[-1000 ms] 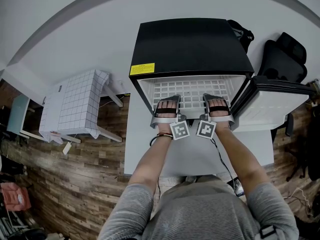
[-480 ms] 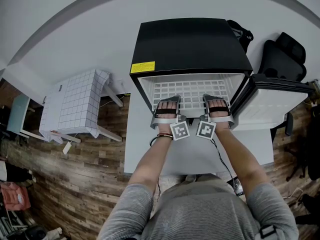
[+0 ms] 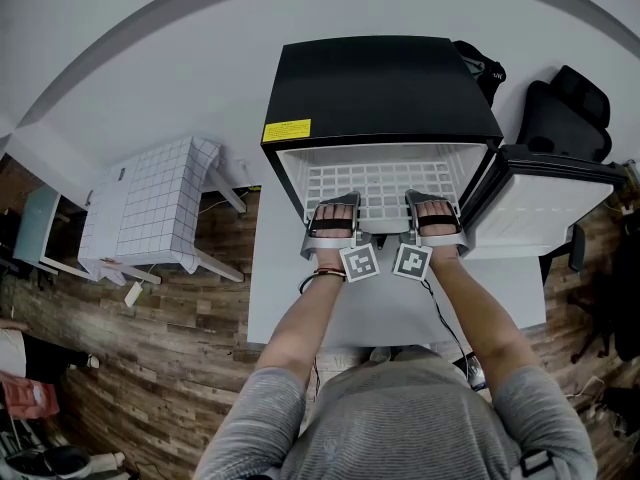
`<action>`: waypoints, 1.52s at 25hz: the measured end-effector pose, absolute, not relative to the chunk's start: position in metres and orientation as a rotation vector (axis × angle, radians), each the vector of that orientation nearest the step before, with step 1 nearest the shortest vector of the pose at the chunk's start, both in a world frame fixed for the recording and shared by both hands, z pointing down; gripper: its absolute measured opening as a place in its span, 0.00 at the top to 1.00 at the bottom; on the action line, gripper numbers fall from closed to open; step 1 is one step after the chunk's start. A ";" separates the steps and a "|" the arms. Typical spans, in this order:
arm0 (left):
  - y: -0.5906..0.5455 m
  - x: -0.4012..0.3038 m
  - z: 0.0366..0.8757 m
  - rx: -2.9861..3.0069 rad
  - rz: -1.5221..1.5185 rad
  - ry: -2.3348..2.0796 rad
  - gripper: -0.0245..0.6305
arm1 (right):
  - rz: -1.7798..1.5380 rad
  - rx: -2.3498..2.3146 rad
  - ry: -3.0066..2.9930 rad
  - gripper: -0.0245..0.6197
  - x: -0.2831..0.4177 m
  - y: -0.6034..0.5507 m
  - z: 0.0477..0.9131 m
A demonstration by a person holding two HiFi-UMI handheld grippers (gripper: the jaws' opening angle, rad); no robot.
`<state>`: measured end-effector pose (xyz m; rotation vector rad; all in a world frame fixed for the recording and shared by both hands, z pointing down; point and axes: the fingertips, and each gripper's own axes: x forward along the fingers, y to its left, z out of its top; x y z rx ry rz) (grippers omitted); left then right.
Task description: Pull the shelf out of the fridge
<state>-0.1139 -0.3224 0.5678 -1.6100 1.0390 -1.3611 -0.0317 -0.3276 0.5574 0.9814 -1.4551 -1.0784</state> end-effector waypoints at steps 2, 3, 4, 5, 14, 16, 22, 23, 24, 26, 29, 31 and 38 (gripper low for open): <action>-0.320 -0.113 0.567 -1.611 -1.357 1.040 0.89 | -1.080 0.979 -1.458 0.89 -0.032 -0.325 0.558; -0.319 -0.113 0.567 -1.614 -1.355 1.040 0.89 | -1.081 0.979 -1.460 0.89 -0.032 -0.324 0.558; -0.318 -0.113 0.568 -1.616 -1.353 1.041 0.89 | -1.085 0.981 -1.460 0.89 -0.032 -0.323 0.557; -0.318 -0.113 0.567 -1.614 -1.351 1.043 0.89 | -1.088 0.983 -1.459 0.89 -0.032 -0.323 0.557; -0.308 -0.115 0.562 -1.580 -1.352 1.052 0.89 | -1.081 0.981 -1.471 0.89 -0.031 -0.311 0.556; -0.305 -0.116 0.561 -1.570 -1.348 1.057 0.89 | -1.079 0.981 -1.474 0.89 -0.031 -0.308 0.556; -0.297 -0.118 0.561 -1.551 -1.355 1.060 0.89 | -1.088 0.986 -1.473 0.89 -0.030 -0.300 0.556; -0.297 -0.118 0.560 -1.542 -1.353 1.063 0.89 | -1.086 0.985 -1.474 0.89 -0.030 -0.299 0.556; -0.296 -0.119 0.559 -1.537 -1.351 1.065 0.89 | -1.086 0.984 -1.474 0.89 -0.030 -0.298 0.556; -0.294 -0.119 0.557 -1.531 -1.347 1.070 0.89 | -1.087 0.987 -1.475 0.89 -0.031 -0.296 0.555; -0.291 -0.119 0.557 -1.525 -1.350 1.072 0.89 | -1.086 0.989 -1.475 0.89 -0.030 -0.292 0.555; -0.289 -0.119 0.557 -1.519 -1.349 1.075 0.89 | -1.087 0.987 -1.472 0.89 -0.029 -0.291 0.556; -0.283 -0.120 0.556 -1.506 -1.358 1.077 0.89 | -1.086 0.989 -1.476 0.89 -0.029 -0.284 0.555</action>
